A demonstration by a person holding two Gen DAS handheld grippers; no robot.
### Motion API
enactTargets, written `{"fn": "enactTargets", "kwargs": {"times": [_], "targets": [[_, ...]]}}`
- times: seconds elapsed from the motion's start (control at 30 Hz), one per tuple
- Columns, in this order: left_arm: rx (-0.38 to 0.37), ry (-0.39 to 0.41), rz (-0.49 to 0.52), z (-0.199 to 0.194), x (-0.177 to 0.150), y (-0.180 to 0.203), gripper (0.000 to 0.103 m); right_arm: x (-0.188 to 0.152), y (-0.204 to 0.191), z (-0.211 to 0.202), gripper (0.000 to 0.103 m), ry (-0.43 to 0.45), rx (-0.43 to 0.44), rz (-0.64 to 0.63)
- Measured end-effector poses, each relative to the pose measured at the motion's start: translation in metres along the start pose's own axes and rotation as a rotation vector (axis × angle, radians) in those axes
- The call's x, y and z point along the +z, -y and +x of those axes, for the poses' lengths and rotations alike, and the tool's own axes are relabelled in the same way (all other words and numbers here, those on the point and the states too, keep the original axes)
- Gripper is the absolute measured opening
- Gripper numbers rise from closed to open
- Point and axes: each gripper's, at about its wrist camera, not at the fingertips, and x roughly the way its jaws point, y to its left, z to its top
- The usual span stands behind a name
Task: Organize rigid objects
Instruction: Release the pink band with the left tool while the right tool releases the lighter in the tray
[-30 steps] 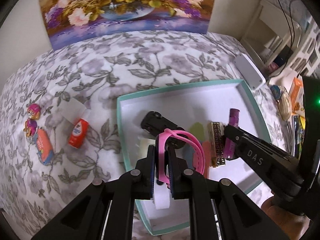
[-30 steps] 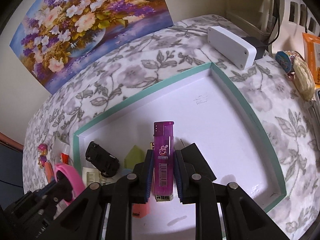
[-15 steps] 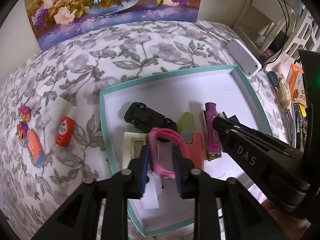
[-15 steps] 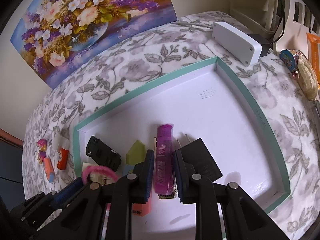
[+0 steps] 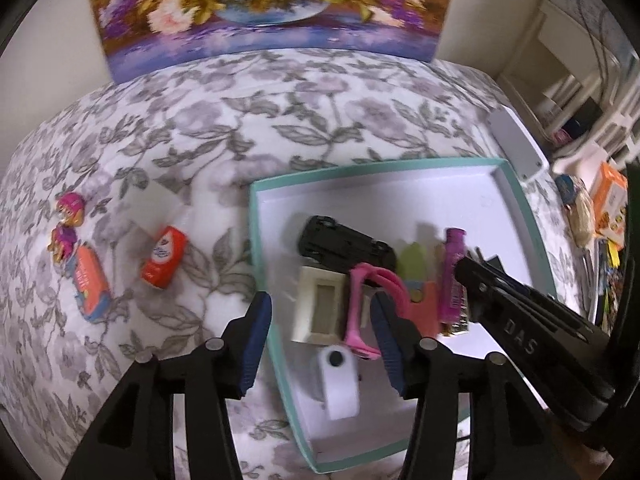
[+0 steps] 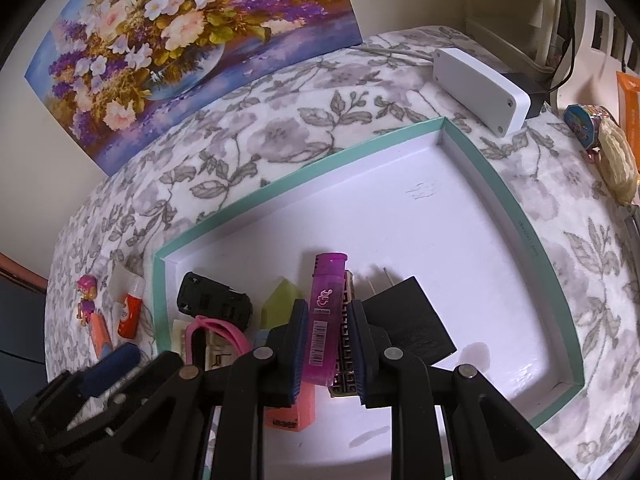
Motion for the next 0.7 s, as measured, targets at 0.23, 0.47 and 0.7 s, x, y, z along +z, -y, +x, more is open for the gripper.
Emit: {"fn": "enactTargets", "kwargs": {"times": [0.23,0.47,0.7], "targets": [[0.044,-0.017,-0.073,0.004,0.002,-0.023,0.070,-0.002,-0.008,0.005,0.023,-0.014,-0.002,-0.027],[0.094,-0.030,-0.122,0.008,0.002,-0.037,0.070,-0.004,-0.017,0.004,0.046,-0.005,-0.018,-0.051],[0.127,-0.036,-0.149,0.012,0.003,-0.048,0.071,-0.005,-0.021,0.005,0.069,-0.005,-0.037,-0.069]]}}
